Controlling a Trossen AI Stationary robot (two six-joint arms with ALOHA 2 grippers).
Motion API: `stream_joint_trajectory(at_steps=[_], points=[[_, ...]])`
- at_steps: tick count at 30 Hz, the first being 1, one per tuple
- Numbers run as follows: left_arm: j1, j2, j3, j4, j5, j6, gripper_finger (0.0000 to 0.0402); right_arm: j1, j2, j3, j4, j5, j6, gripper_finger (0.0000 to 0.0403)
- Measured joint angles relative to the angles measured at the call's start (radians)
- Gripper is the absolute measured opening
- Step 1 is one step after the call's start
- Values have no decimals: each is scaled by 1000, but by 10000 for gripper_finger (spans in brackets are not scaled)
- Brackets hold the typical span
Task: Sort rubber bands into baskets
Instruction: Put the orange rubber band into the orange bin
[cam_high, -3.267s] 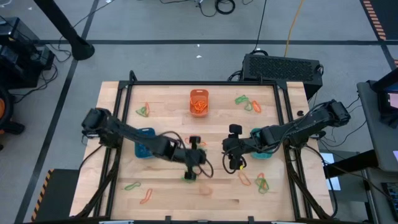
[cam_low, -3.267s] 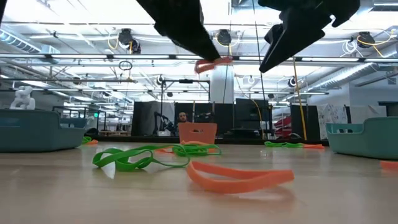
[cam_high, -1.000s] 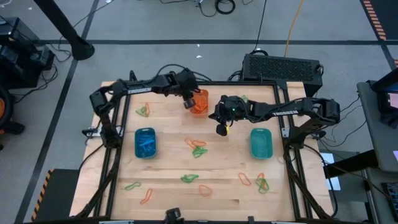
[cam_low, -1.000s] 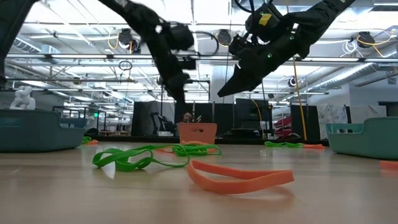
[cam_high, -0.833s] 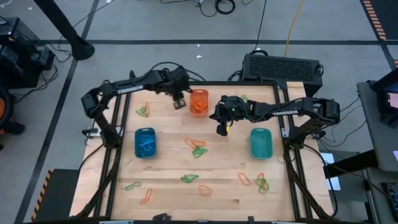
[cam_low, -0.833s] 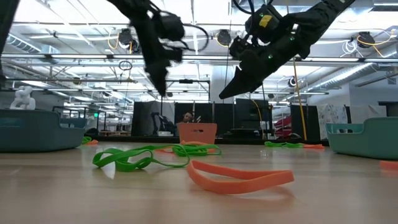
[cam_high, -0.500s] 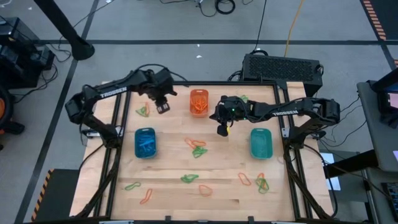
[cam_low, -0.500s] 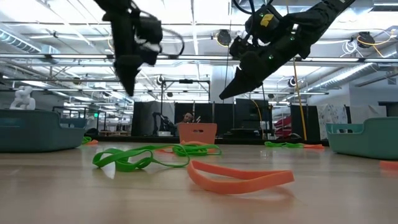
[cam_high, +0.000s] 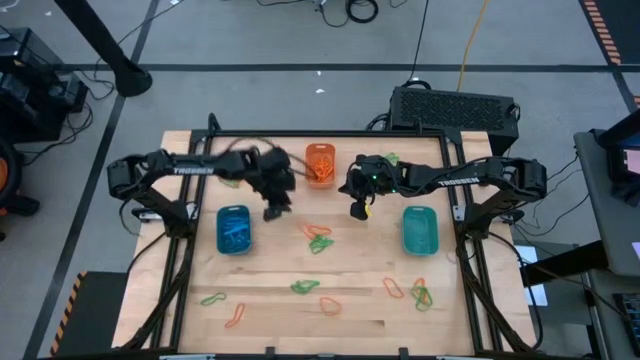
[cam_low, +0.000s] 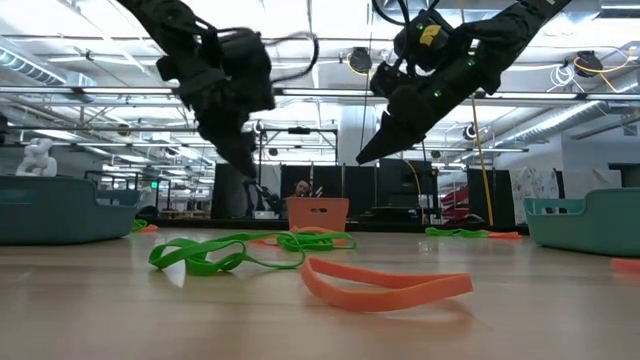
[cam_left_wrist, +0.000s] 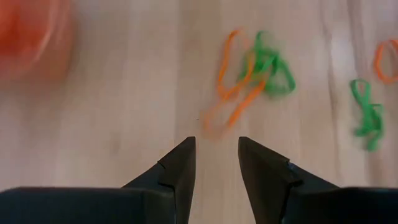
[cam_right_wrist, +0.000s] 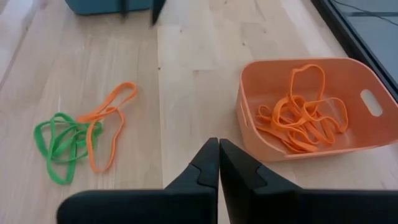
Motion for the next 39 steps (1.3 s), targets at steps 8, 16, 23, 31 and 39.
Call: stream_joint_trajectory(at_steps=[8, 16, 23, 31, 39], points=[[-210, 52, -57, 303, -240, 122, 128, 0, 0, 0, 19, 0, 50, 4], [-234, 179, -58, 370, -251, 120, 128, 0, 0, 0, 12, -4, 84, 4], [-232, 247, -58, 379, -250, 119, 128, 7, 0, 0, 6, -4, 80, 4], [-232, 261, -57, 376, -255, 117, 120, 13, 0, 0, 6, -4, 70, 4], [-223, 249, -36, 355, -334, 120, 14, 13, 0, 0, 6, -3, 68, 4]])
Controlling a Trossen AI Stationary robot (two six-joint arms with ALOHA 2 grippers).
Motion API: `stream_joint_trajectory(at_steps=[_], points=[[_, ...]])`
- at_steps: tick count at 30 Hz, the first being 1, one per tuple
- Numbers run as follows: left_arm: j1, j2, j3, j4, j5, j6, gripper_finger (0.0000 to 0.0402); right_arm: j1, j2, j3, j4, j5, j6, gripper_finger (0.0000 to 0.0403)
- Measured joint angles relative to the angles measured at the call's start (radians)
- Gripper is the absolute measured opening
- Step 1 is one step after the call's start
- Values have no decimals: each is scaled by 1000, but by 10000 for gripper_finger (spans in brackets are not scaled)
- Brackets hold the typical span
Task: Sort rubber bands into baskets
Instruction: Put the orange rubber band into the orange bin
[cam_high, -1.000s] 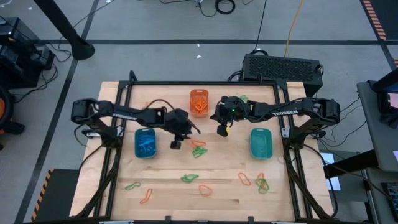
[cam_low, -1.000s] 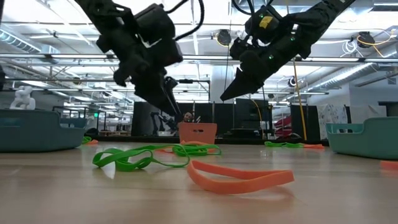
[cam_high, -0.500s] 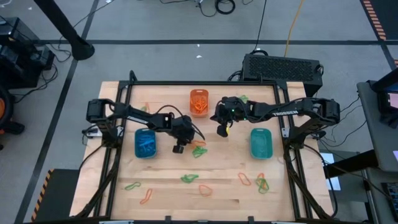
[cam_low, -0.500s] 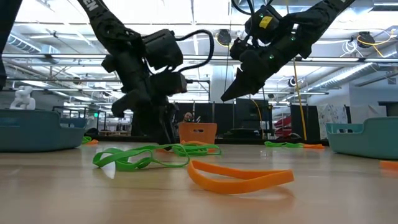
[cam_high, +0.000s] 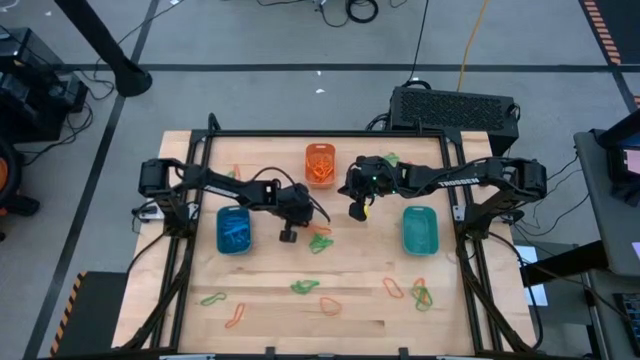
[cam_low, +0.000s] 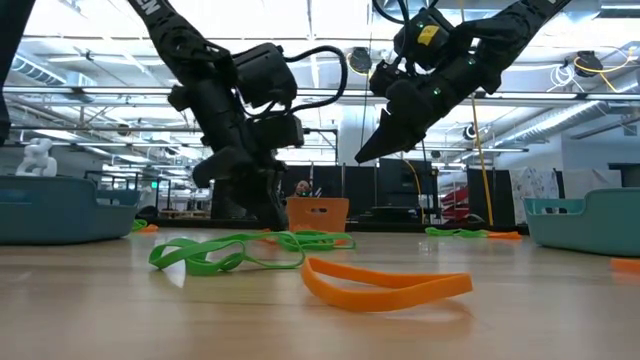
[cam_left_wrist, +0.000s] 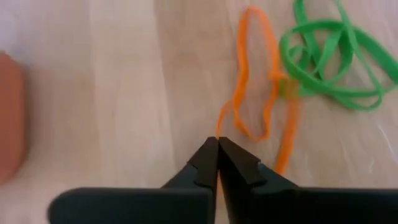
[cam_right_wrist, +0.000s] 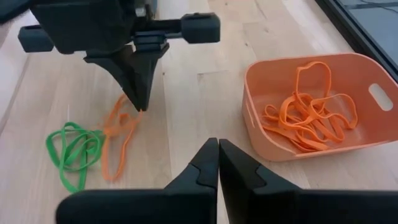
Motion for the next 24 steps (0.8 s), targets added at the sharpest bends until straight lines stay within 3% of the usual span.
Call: stream_joint_trajectory(at_steps=[5, 12, 19, 24], points=[[23, -16, 40, -76, -8, -3, 8, 0, 0, 0, -1, 0, 0, 4], [65, -96, 94, -116, -99, 64, 3, 0, 0, 0, -3, 4, 0, 4], [140, -127, 157, -69, -233, 130, 3, 0, 0, 0, -8, 5, -16, 4], [218, -122, 161, 75, -246, 151, 2, -1, 0, 0, -18, 7, -19, 4]])
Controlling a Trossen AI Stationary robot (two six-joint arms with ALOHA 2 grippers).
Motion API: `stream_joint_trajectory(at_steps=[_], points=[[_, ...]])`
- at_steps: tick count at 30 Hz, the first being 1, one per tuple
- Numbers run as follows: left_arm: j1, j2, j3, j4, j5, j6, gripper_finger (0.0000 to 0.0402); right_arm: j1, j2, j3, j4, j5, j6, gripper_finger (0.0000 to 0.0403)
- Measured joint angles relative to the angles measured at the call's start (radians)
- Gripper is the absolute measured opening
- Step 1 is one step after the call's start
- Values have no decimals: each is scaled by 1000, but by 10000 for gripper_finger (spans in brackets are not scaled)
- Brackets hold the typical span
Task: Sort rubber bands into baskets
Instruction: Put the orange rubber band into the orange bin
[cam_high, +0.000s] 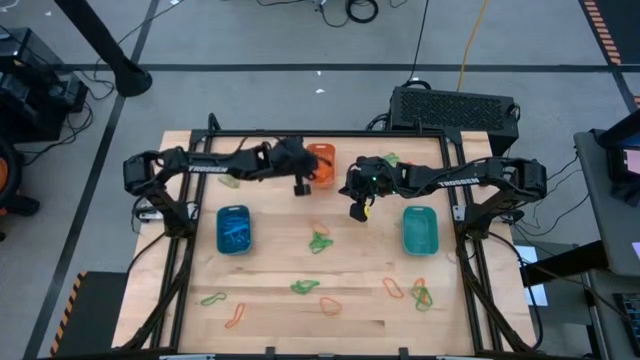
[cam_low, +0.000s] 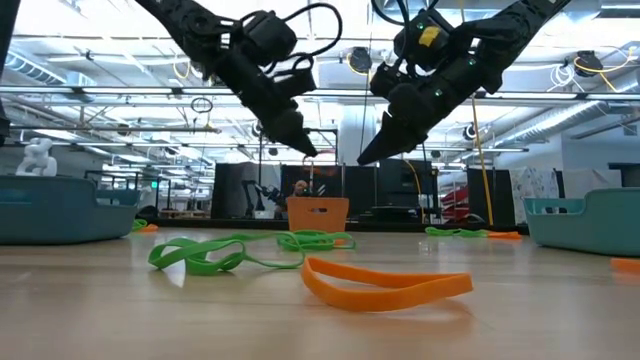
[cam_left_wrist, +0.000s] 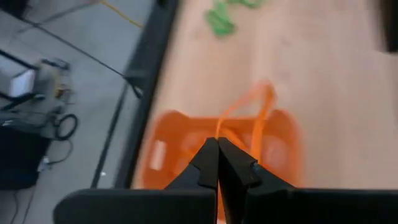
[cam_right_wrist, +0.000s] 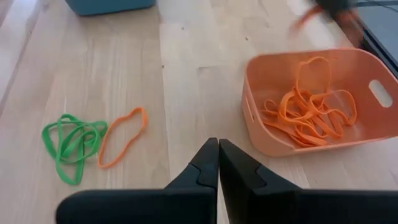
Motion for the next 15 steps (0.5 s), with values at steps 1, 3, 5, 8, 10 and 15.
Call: stream_joint_trajectory(at_steps=[1, 3, 5, 8, 10, 15], points=[[17, 5, 0, 23, 0, -1, 2, 0, 0, 0, -4, 0, 0, 4], [45, 17, 0, 39, 6, -1, 2, 0, 0, 0, -11, 1, -4, 4], [68, 38, 0, 59, 20, -2, 2, -2, 0, 0, -14, 16, -15, 4], [86, 77, 0, 64, 30, -27, 2, -2, 0, 0, -13, 154, -23, 4], [90, 102, 0, 77, 35, -48, 2, -2, 0, 0, -14, 277, -23, 4], [94, 156, -1, 119, 37, -53, 2, -4, 0, 0, -30, 336, -27, 4]])
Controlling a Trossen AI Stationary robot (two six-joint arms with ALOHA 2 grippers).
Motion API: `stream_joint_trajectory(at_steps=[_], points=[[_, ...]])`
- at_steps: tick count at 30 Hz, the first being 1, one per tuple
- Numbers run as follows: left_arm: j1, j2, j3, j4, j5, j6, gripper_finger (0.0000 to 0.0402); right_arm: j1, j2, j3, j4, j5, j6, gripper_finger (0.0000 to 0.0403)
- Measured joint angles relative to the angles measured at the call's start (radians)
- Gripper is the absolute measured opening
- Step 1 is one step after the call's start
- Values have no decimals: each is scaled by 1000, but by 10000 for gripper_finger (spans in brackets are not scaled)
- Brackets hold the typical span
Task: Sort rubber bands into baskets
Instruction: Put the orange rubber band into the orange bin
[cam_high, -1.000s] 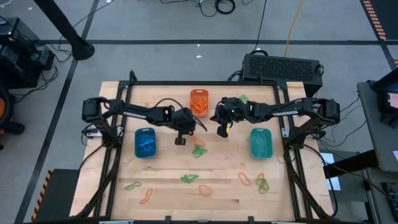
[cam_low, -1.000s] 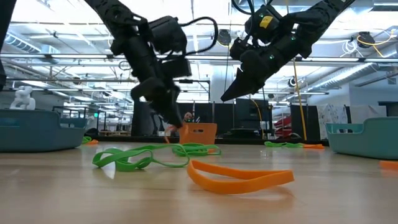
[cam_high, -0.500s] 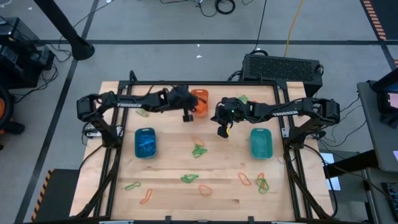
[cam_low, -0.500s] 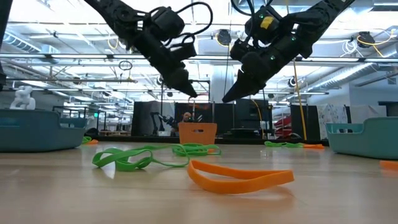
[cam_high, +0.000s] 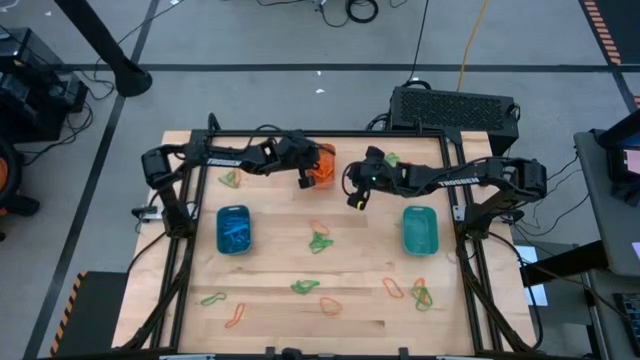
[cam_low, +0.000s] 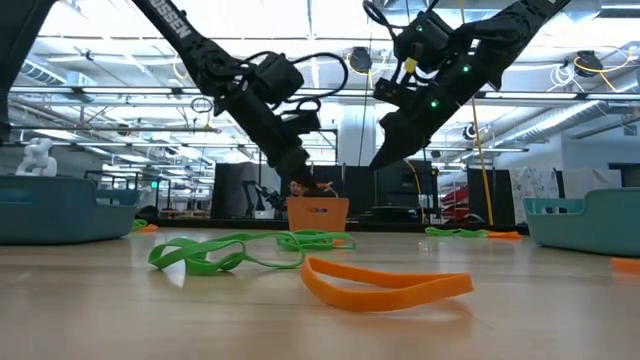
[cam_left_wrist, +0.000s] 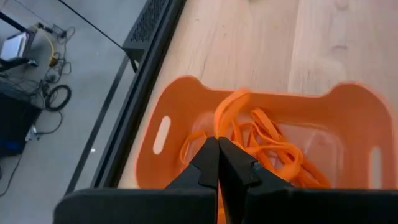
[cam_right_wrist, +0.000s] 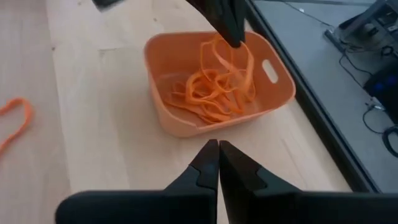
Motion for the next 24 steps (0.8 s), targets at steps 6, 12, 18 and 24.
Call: stream_joint_trajectory(at_steps=[6, 12, 18, 24], points=[[-6, 28, 0, 46, 6, -1, 5, 0, 0, 0, -79, 2, -23, 4], [-25, 27, 0, 67, 12, 32, 45, -3, -12, 0, -112, 10, -23, 4], [-28, 25, 0, 59, -40, 10, 102, -3, -52, 0, -137, 7, -19, 4], [-28, 6, 0, 26, -92, -51, 128, -2, -76, 0, -182, 6, 9, 4]])
